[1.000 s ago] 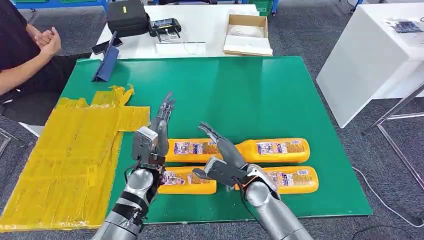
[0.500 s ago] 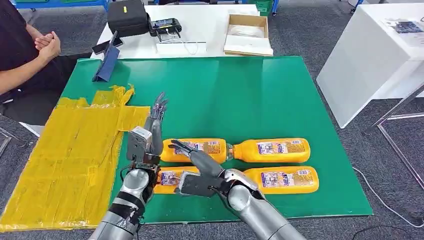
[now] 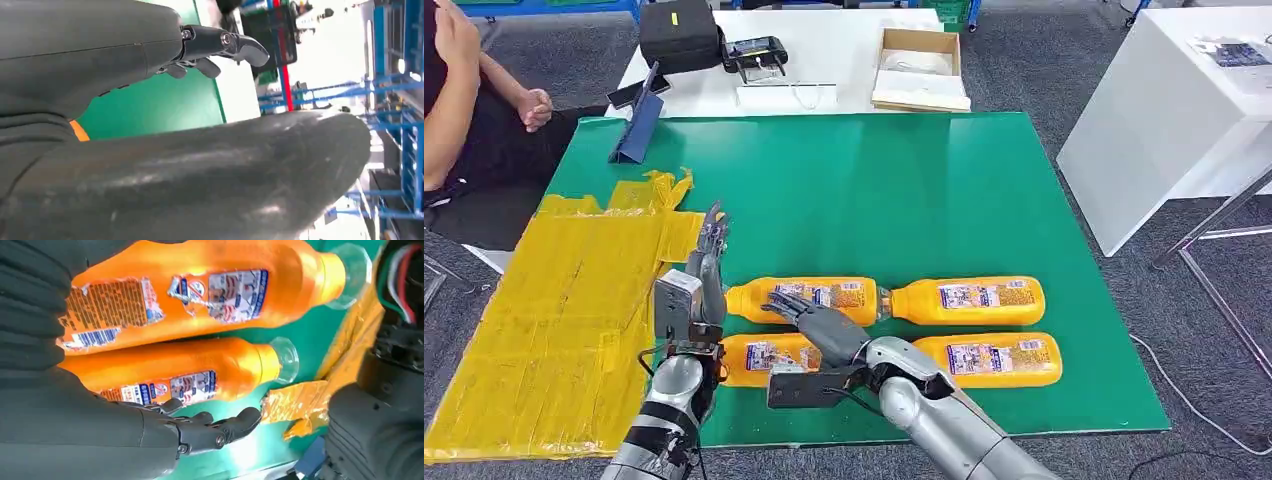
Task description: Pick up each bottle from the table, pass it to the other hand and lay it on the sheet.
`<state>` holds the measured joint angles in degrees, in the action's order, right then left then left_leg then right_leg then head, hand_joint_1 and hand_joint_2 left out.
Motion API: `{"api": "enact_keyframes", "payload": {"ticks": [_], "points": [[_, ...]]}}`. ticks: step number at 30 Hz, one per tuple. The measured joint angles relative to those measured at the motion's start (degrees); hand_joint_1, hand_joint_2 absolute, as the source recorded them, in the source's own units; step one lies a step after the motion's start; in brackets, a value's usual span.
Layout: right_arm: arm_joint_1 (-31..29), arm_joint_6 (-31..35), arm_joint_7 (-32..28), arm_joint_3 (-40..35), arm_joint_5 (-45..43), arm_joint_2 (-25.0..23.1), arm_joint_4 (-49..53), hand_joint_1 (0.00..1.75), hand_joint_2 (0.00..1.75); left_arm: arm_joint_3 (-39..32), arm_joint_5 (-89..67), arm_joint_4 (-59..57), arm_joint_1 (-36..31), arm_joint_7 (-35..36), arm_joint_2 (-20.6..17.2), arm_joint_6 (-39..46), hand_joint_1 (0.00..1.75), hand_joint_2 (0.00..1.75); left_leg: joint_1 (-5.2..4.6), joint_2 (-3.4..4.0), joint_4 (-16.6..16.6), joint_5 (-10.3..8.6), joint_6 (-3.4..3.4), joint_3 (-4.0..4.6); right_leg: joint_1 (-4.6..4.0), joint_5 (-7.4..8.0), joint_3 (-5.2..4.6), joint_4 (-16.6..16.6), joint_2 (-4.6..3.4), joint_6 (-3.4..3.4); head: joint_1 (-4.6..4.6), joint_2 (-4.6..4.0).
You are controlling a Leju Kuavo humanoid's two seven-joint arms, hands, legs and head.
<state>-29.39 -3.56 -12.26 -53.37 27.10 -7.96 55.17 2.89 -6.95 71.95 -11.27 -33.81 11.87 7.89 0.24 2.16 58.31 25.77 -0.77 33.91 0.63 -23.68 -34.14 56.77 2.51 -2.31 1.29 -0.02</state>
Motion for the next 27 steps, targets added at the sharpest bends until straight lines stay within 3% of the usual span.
{"api": "enact_keyframes", "payload": {"ticks": [12,18,27], "points": [[-1.0,0.4,1.3,-3.6,0.9,1.2,0.3,0.0,1.75,-1.1,-0.3,1.0,0.4,0.0,0.0,0.0,0.0,0.0,0.0,0.0,0.0,0.0,0.0,-0.04,0.0,0.0,-0.03,0.0,0.0,0.0,0.02,0.0],[1.5,5.7,1.3,-3.7,2.8,3.5,4.0,0.0,1.75,-0.5,0.0,1.0,-1.0,0.4,0.6,2.4,0.0,0.0,-0.02,0.06,0.0,0.02,0.0,-0.01,0.01,0.0,0.01,0.0,-0.03,0.0,0.0,0.0],[1.3,2.2,3.7,-5.0,3.9,0.9,4.8,0.0,1.75,-2.2,1.0,1.7,0.3,0.2,0.0,-0.7,0.0,0.0,0.04,0.01,0.0,0.0,0.02,0.03,-0.06,-0.01,-0.05,0.0,-0.01,0.01,0.0,0.0]]}}
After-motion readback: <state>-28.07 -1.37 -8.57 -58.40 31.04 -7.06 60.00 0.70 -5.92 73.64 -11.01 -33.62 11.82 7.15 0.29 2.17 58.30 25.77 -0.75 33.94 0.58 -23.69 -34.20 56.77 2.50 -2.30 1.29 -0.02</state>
